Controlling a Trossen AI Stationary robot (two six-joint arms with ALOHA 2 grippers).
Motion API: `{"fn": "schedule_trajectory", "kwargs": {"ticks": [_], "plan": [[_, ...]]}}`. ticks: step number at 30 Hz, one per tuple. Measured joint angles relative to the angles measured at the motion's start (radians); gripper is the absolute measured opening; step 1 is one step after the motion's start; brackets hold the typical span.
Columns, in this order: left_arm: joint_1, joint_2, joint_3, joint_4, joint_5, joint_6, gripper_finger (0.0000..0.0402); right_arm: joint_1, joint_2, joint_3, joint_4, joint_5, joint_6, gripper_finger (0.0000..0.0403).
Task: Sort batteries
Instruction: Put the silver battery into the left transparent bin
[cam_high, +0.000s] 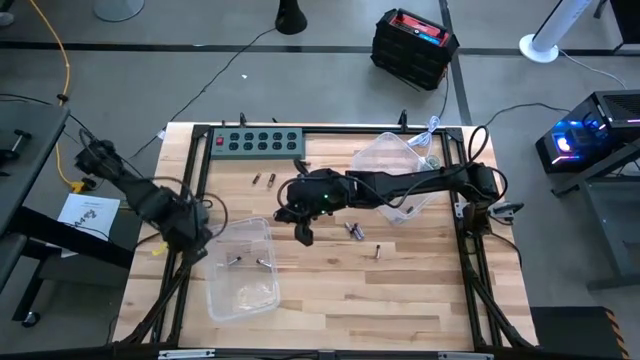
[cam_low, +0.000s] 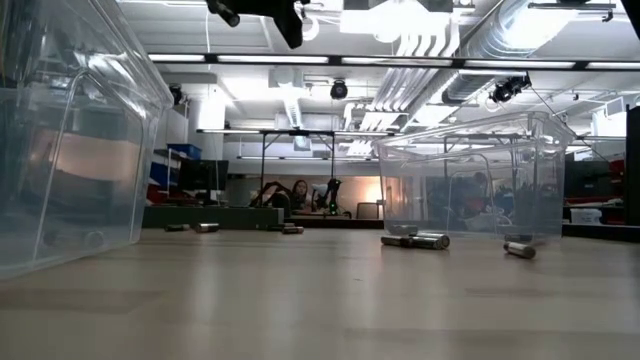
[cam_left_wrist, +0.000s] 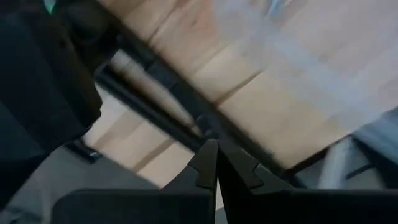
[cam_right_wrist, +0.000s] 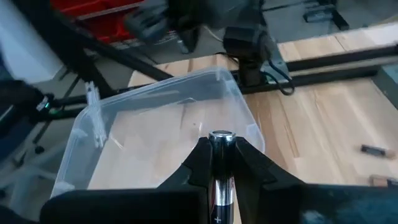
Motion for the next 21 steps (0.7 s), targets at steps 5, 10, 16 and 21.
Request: {"fn": "schedule_trajectory", "kwargs": {"ticks": [5,10,16,21], "plan": [[-0.083,0.004,-0.081,0.138,0.04,-0.06,0.0,0.005,0.0,0.0,0.017,0.012,0.043,0.002],[-0.11,0.019,-0.165,0.449,-0.002,-0.182,0.0,0.017,0.0,0.0,0.034,-0.045,0.038,0.002],[-0.097,0.091,-0.223,0.64,-0.099,-0.23,0.0,0.034,0.0,0.0,0.032,-0.16,0.001,0.002],[-0.025,0.147,-0.222,0.796,-0.258,-0.165,0.0,0.037,0.0,0.0,0.014,-0.236,-0.035,0.002]]}}
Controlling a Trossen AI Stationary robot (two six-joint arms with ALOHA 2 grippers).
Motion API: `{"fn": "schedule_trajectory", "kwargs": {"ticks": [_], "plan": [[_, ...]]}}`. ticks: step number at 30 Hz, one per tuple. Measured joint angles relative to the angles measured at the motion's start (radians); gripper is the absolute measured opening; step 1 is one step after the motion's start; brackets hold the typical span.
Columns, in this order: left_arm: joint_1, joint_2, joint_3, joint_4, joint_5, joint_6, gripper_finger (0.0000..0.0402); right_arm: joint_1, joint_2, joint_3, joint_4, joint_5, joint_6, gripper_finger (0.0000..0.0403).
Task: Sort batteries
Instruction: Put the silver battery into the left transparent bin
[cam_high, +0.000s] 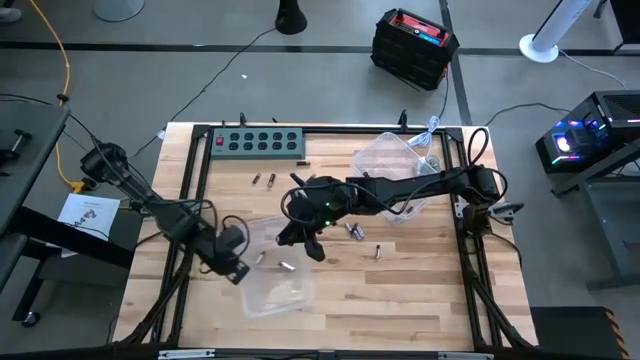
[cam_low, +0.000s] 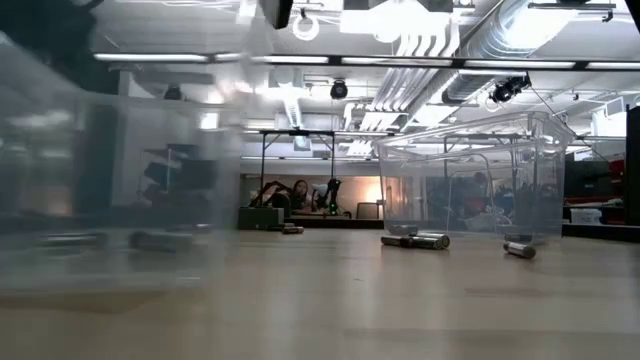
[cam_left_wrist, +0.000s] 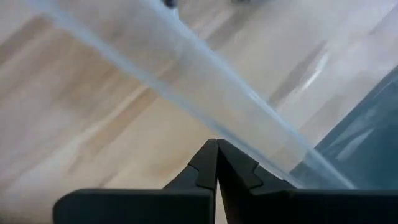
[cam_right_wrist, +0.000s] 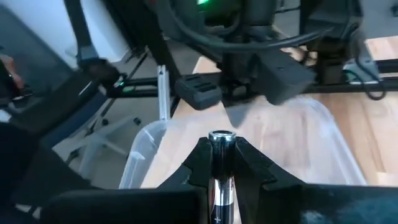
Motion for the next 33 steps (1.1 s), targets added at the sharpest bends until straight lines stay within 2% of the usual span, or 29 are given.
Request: {"fn": "schedule_trajectory", "kwargs": {"ticks": [3,8,11,14,19,22,25,29,33], "plan": [[0.065,0.036,0.0,0.103,-0.064,0.071,0.0,0.0,0.0,0.0,-0.031,-0.007,-0.027,0.002],[0.163,0.061,0.001,0.203,-0.071,0.176,0.0,-0.002,-0.001,0.0,-0.172,0.003,-0.073,0.002],[0.191,0.049,0.018,0.194,-0.074,0.23,0.0,0.007,-0.001,-0.001,-0.265,0.012,-0.088,0.0024],[0.209,0.017,0.037,0.165,-0.083,0.281,0.0,0.022,-0.001,-0.001,-0.311,0.056,-0.055,0.0062],[0.24,-0.072,0.042,0.133,-0.128,0.328,0.0,0.039,-0.001,0.001,-0.329,0.144,-0.044,0.0153],[0.253,-0.129,0.043,0.129,-0.168,0.359,0.0,0.039,-0.008,0.041,-0.372,0.151,-0.045,0.0189],[0.26,-0.183,0.043,0.119,-0.208,0.395,0.0,0.039,-0.027,0.137,-0.548,0.156,-0.052,0.0202],[0.264,-0.241,0.043,0.081,-0.249,0.421,0.0,0.075,-0.034,0.265,-0.891,0.242,-0.01,0.0197],[0.264,-0.266,0.043,0.039,-0.273,0.421,0.0,0.167,-0.037,0.25,-1.087,0.255,0.097,0.0185]]}}
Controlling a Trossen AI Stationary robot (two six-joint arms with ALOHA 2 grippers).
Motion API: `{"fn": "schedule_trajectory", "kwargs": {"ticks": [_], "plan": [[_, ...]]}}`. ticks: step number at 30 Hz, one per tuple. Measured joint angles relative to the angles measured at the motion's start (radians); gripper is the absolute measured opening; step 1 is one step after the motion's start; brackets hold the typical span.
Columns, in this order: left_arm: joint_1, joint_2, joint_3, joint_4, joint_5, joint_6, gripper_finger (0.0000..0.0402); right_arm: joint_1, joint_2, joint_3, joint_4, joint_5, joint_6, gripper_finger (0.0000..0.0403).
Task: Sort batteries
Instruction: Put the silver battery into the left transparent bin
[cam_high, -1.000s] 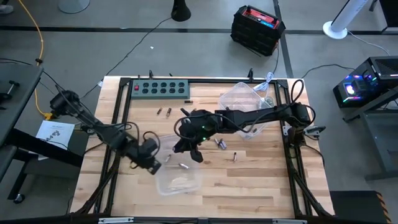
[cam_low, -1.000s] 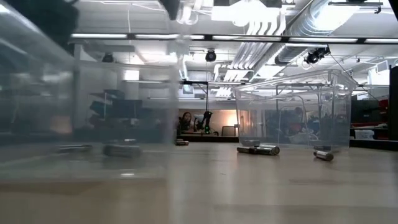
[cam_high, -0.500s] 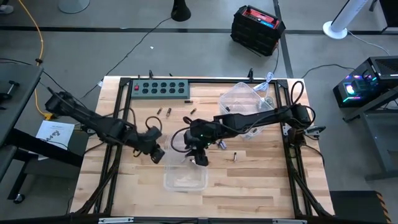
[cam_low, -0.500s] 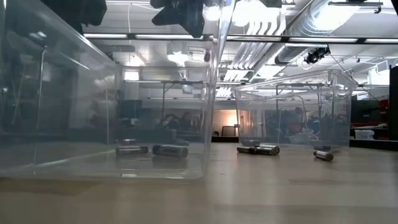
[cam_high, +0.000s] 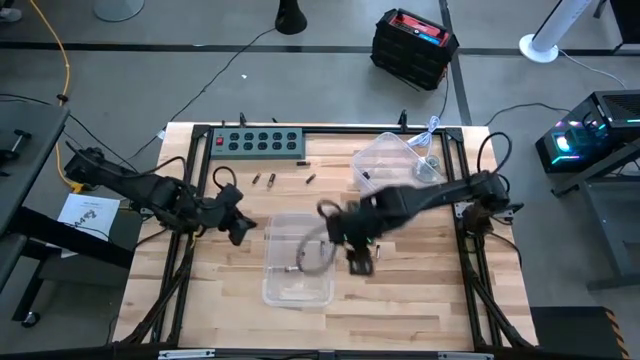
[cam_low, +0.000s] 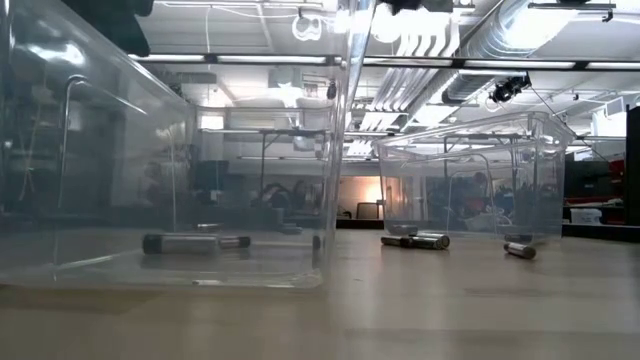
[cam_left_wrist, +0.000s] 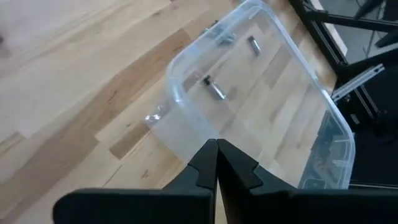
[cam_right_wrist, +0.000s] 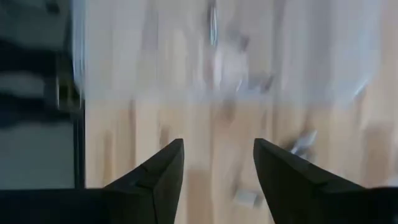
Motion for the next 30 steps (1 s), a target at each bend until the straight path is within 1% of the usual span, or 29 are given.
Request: {"fn": "schedule_trajectory", "kwargs": {"ticks": [3,5,7,10,13,16,18,20,24,30], "plan": [[0.0,-0.005,0.0,-0.015,-0.003,0.0,0.0,0.084,-0.002,-0.118,-0.039,0.03,0.12,0.0181],[0.0,-0.004,0.0,-0.015,-0.004,0.0,0.0,0.128,-0.005,-0.225,-0.028,0.06,0.246,0.018],[0.0,-0.004,0.0,-0.013,-0.007,0.0,0.0,0.142,-0.01,-0.335,0.006,0.062,0.403,0.018],[0.0,-0.005,0.0,-0.008,-0.007,0.0,0.0,0.112,-0.012,-0.484,0.102,0.083,0.629,0.018],[0.0,-0.006,0.0,-0.003,-0.007,0.0,0.0,0.053,-0.012,-0.608,0.203,0.113,0.849,0.018],[0.0,-0.006,0.0,-0.002,0.008,0.0,0.0,0.008,-0.013,-0.704,0.305,0.114,1.004,0.018],[0.0,-0.006,0.0,-0.002,0.017,0.0,0.0,-0.006,-0.013,-0.752,0.373,0.12,1.072,0.018],[0.0,-0.006,0.0,0.0,0.024,-0.001,0.0,-0.011,-0.014,-0.777,0.412,0.124,1.104,0.018],[0.0,-0.005,0.0,0.009,0.03,-0.001,0.0,-0.011,-0.013,-0.808,0.415,0.123,1.145,0.018],[0.0,-0.006,0.0,0.037,0.03,0.016,0.0,0.011,-0.014,-0.813,0.412,0.12,1.168,0.0181]]}}
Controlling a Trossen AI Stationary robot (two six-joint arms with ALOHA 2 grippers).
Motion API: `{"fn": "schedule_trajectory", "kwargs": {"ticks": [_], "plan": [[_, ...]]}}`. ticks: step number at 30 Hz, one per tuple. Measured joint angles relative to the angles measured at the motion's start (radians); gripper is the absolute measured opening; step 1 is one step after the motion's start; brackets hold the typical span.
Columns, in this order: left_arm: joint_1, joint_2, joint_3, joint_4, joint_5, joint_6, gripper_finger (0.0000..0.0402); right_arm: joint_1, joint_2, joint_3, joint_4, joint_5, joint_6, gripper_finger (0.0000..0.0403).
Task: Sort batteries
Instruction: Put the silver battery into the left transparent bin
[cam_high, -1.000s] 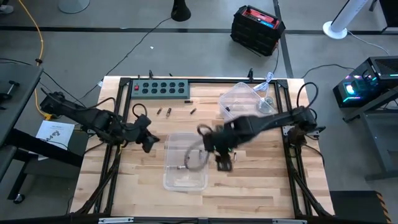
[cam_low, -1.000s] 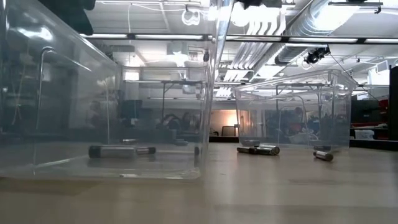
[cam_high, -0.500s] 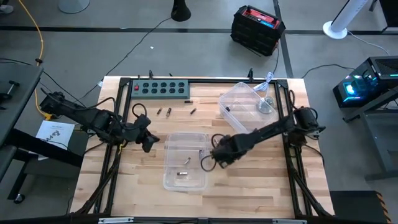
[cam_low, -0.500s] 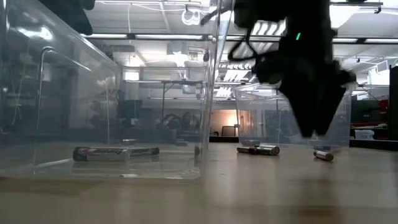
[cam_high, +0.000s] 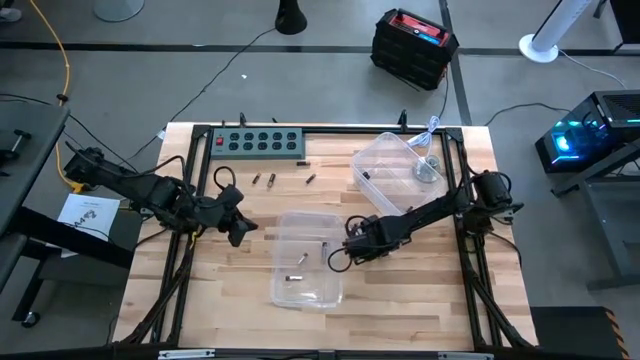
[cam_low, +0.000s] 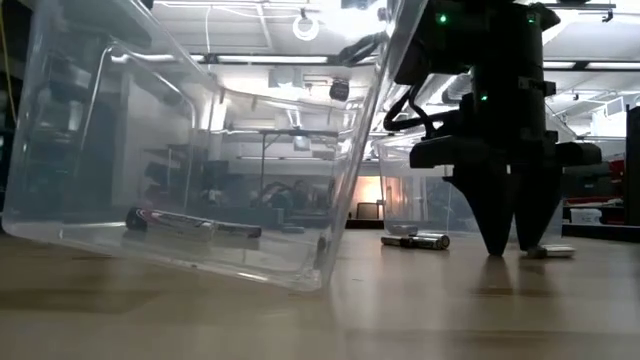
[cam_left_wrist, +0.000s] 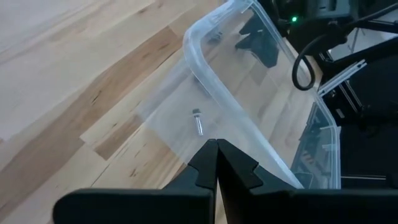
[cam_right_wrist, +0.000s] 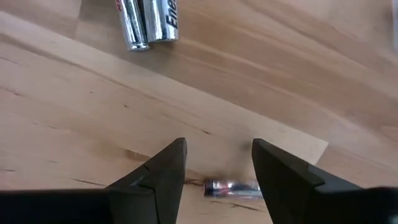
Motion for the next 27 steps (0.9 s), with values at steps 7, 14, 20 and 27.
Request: {"fn": "schedule_trajectory", "kwargs": {"ticks": [7,14,20,27], "plan": [[0.0,0.0,0.0,0.0,0.0,0.002,0.0,0.027,-0.02,-0.001,-0.013,0.028,-0.028,0.0181],[0.0,0.0,0.0,0.0,0.0,0.003,0.0,0.11,-0.208,-0.001,-0.107,0.121,-0.265,0.0181],[0.0,0.0,0.0,0.002,0.0,0.008,0.0,0.2,-0.344,0.0,-0.118,0.138,-0.415,0.0181],[0.0,0.0,0.0,0.003,-0.004,0.01,0.0,0.322,-0.299,-0.04,-0.06,0.011,-0.759,0.0181]]}}
